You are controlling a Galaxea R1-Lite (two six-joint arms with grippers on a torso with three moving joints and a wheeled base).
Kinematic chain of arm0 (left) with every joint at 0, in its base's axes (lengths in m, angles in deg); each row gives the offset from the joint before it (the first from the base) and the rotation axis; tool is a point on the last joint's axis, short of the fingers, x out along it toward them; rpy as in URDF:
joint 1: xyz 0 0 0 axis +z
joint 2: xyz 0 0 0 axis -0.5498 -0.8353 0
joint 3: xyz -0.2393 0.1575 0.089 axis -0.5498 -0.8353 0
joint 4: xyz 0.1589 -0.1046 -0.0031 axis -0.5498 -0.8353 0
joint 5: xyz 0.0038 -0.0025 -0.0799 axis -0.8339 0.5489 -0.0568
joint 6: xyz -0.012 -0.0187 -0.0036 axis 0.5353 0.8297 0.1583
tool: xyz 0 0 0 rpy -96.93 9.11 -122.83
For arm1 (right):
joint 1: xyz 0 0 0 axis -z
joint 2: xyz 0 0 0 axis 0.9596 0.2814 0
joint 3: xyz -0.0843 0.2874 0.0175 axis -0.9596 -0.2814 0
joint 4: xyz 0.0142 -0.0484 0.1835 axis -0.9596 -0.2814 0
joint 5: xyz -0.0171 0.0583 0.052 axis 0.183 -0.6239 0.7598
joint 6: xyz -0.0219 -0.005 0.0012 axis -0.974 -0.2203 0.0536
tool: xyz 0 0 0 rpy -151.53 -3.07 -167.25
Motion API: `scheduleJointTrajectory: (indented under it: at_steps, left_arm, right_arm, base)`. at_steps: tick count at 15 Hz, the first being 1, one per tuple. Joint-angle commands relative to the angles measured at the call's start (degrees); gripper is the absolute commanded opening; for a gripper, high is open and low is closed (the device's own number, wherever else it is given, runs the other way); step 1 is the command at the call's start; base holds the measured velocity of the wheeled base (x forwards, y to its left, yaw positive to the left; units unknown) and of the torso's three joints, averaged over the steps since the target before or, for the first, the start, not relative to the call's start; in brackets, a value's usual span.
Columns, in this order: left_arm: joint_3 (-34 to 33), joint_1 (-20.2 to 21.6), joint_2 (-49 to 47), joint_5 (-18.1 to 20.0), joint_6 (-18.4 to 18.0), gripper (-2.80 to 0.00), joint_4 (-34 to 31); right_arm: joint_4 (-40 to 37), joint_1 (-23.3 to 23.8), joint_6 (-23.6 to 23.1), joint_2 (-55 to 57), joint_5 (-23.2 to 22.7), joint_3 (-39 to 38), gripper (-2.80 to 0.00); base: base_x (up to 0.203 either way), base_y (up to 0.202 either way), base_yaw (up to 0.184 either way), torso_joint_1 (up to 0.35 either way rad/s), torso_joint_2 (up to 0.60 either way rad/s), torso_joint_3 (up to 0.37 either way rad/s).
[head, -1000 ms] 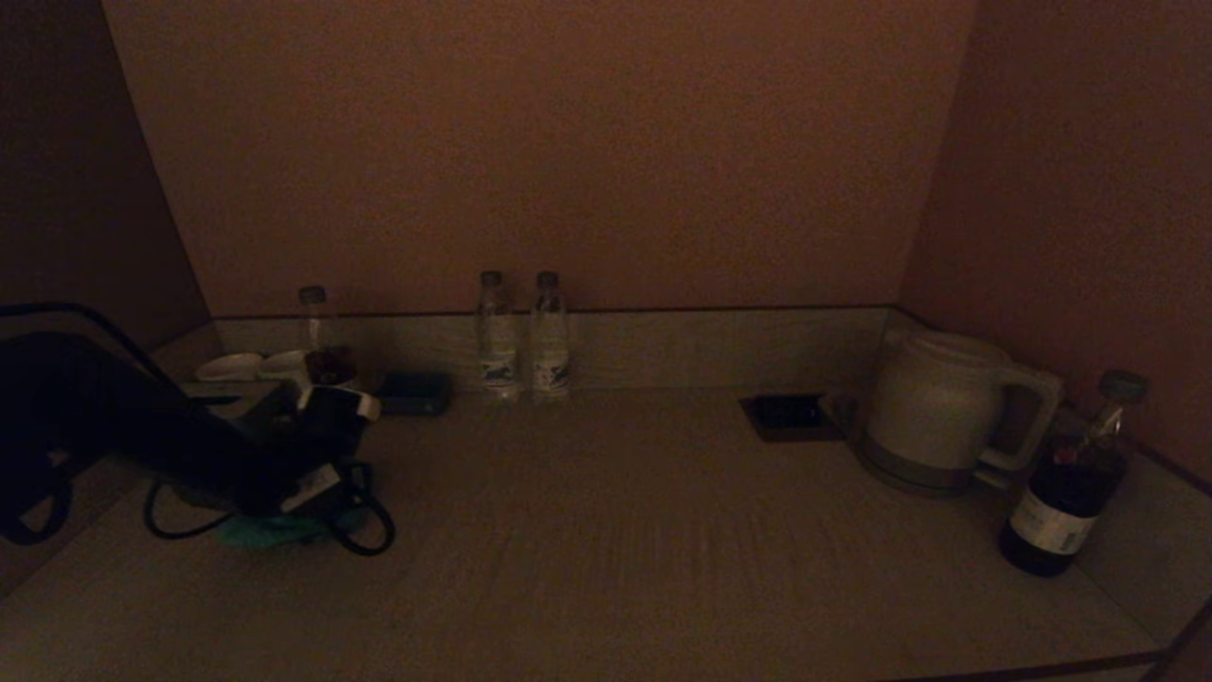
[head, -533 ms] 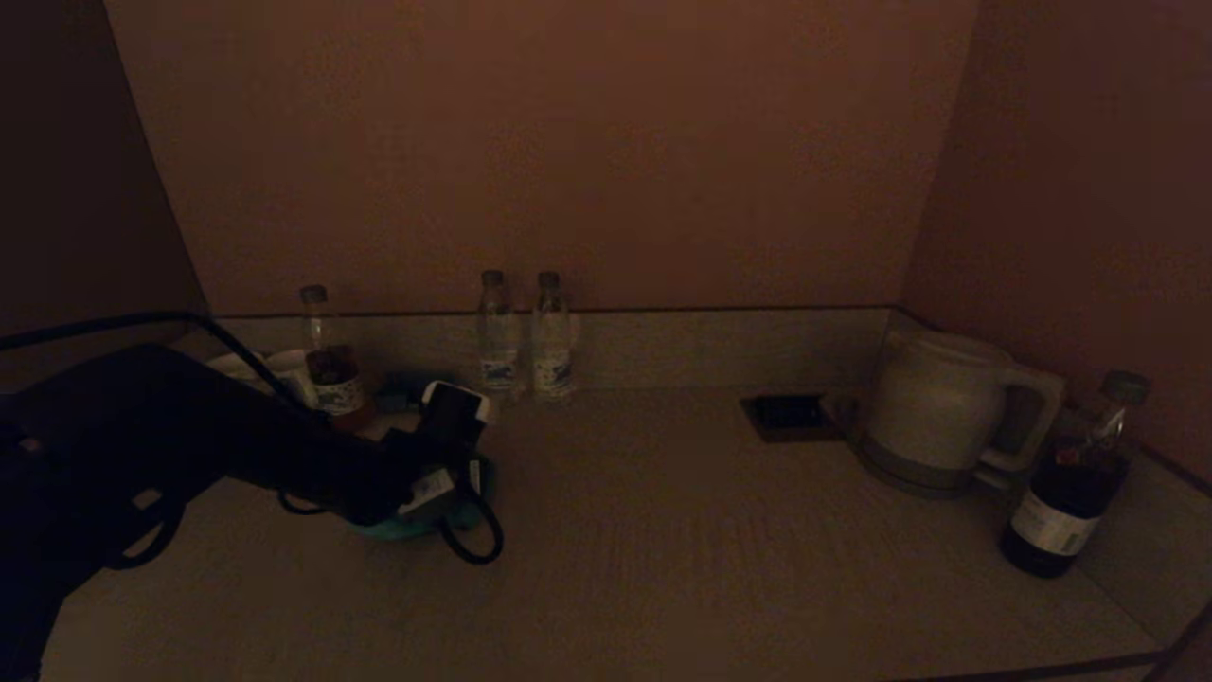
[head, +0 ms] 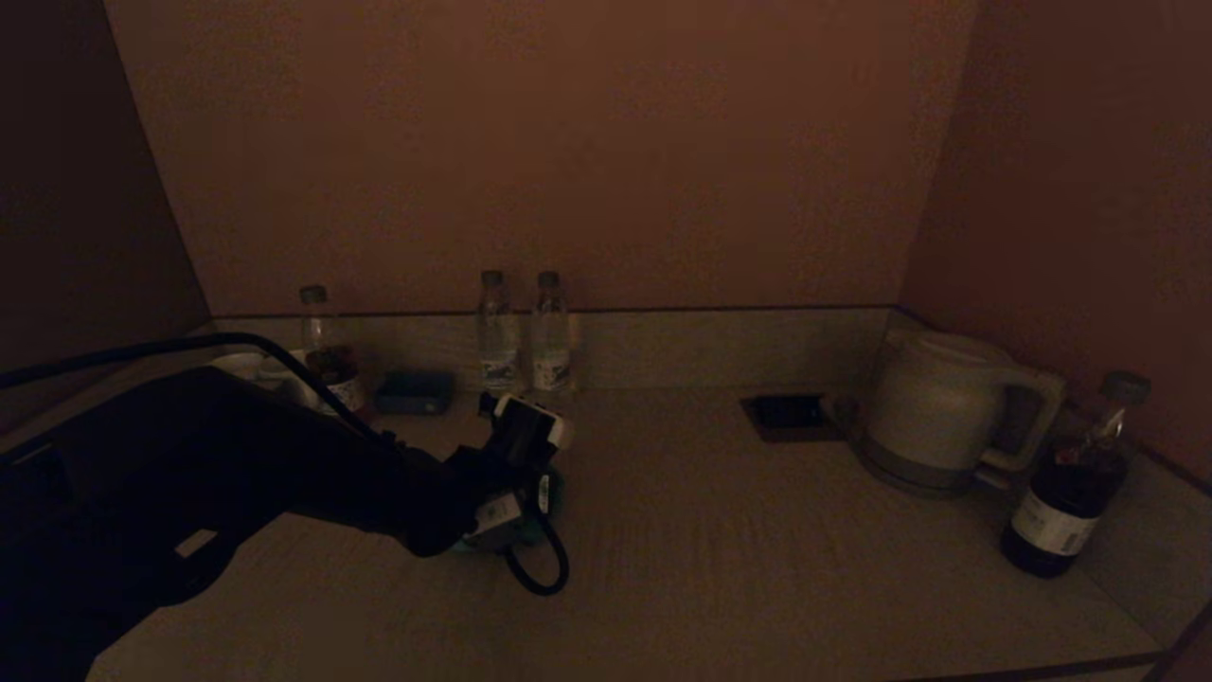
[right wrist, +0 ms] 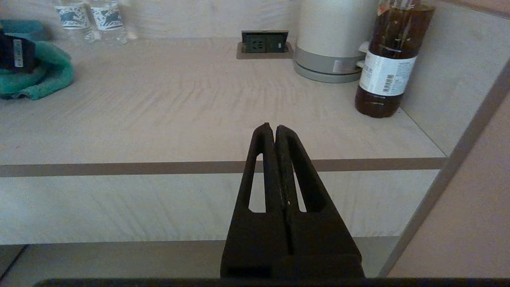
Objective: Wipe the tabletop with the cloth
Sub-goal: Sweep the stains on the table
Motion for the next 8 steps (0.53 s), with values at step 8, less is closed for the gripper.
scheduleJointTrajectory:
  at_steps: [8]
  left_arm:
    - [-21.6,-10.3,15.2,-0.1,5.9,-2.8,0.6]
  right_arm:
    - [0.0,0.0,0.0,0.1,0.0,0.0,-2.8]
  base:
    - [0.0,0.0,0.0,0.0,0.0,0.0]
